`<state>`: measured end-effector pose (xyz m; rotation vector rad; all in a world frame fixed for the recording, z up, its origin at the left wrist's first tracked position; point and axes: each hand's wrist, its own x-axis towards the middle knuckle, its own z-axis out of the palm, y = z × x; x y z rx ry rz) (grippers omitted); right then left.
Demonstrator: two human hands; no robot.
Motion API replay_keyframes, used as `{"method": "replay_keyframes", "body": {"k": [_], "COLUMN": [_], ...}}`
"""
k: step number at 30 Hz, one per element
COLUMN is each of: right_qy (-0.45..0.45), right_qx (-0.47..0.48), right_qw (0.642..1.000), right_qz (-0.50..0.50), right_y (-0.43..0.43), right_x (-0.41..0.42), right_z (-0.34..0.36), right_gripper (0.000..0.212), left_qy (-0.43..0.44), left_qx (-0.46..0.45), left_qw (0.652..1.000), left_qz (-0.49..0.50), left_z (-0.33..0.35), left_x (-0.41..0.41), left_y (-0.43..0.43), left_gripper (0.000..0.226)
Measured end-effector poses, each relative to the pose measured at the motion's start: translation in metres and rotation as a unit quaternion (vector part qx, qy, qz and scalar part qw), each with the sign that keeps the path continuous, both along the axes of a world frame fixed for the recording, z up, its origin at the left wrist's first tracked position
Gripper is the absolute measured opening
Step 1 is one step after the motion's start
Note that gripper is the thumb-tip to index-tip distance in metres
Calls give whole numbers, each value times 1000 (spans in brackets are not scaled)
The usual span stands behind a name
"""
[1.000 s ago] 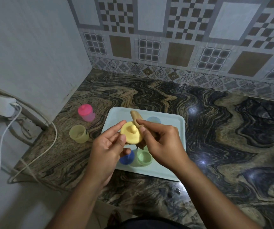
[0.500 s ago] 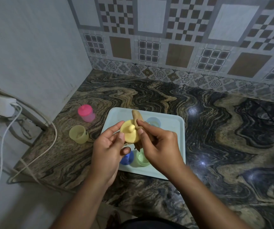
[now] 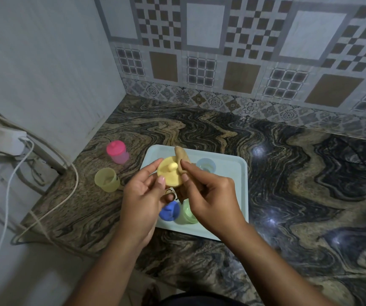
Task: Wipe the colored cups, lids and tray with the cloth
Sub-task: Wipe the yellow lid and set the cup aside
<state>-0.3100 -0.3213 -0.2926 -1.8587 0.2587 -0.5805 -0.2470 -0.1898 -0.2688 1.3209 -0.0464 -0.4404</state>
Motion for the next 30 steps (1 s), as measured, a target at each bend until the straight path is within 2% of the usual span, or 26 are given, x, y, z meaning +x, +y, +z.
{"method": "replay_keyframes", "body": {"k": [6, 9, 10, 13, 16, 18, 20, 24, 27, 30], "right_qy": [36, 31, 27, 21, 4, 7, 27, 32, 35, 36], "right_qx": [55, 97, 103, 87, 20, 10, 20, 81, 77, 49], "right_qw": [998, 995, 994, 996, 1000, 1000, 999, 996, 996, 998], "right_qz": [-15, -12, -3, 26, 21, 7, 1, -7, 4, 8], "right_y": [-10, -7, -6, -2, -2, -5, -6, -4, -4, -3], "right_x": [8, 11, 11, 4, -2, -1, 1, 5, 3, -2], "right_z": [1, -2, -3, 1, 5, 7, 6, 1, 0, 3], "right_gripper": [28, 34, 34, 30, 28, 27, 27, 29, 27, 26], "left_qy": [-12, -25, -18, -6, -5, -3, -8, -4, 12, 1], "left_qx": [3, 9, 2, -11, -7, -10, -11, 4, -7, -7], "left_qw": [999, 999, 1000, 999, 1000, 999, 998, 998, 1000, 1000], "left_qz": [-48, -17, 9, 51, -3, -46, -65, -55, 19, 5], "left_z": [-3, -6, -7, -3, 1, 2, 1, -4, -4, -1], "left_x": [-1, -8, -8, 1, 6, 6, 6, -4, -1, 6], "left_y": [5, -3, -5, -2, 5, 8, 10, 1, 0, 7], "left_gripper": [42, 57, 55, 34, 32, 34, 40, 75, 61, 46]}}
